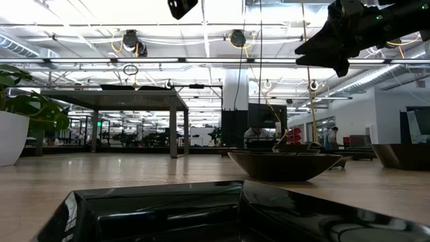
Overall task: Pick & Place Mini shaped plates
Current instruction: Stack the leaf-shaped plate on top of the leaf-shaped plate on the shelf
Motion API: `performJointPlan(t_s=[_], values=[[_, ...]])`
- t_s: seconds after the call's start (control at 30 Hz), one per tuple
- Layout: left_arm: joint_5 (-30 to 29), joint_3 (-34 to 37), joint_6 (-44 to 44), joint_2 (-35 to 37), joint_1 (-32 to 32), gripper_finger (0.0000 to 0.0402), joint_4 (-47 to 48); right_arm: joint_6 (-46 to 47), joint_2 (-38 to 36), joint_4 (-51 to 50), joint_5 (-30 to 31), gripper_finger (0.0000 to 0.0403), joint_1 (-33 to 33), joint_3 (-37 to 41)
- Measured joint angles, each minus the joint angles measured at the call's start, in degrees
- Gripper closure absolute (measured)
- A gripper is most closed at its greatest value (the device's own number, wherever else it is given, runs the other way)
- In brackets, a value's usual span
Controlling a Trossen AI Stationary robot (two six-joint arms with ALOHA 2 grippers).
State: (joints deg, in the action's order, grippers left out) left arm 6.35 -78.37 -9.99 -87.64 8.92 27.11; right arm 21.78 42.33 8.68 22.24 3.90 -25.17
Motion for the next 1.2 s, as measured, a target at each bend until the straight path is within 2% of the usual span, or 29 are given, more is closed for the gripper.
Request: performJointPlan(t_s=[0.1, 0.17, 0.4, 0.57, 0.87, 1.03, 1.2], values=[[-3.4, -0.1, -0.9, -2.4, 2.1, 0.0304, -1.0, 0.0, 0.0, -0.3, 0.0, 0.0259, 0.0, 0.0], [-5.5, 0.1, 2.0, -3.9, 3.1, 0.0283, -0.9, 0.0, 0.0, 0.1, 0.0, 0.0259, 0.0, 0.0], [-6.5, 0.0, 25.3, -10.9, 4.8, 0.0237, -1.6, 0.0, 0.1, 0.1, 0.0, 0.0259, 0.0, 1.5], [-5.7, 0.0, 38.9, -16.6, 4.6, 0.0232, -2.0, 0.0, 0.1, 0.3, 0.0, 0.0259, 0.0, 3.5], [-3.3, 0.0, 49.8, -23.6, 5.4, 0.0231, -3.4, 0.0, -0.1, 0.2, 0.0, 0.0259, 0.0, 11.0], [-3.5, -0.1, 57.3, -25.0, 6.5, 0.0231, -4.3, 0.0, -0.2, 0.4, 0.0, 0.0259, 0.0, 17.6], [-3.3, 0.0, 60.6, -26.4, 6.8, 0.0231, -4.5, -0.6, -0.4, -0.9, 0.3, 0.0259, 0.0, 24.0]])
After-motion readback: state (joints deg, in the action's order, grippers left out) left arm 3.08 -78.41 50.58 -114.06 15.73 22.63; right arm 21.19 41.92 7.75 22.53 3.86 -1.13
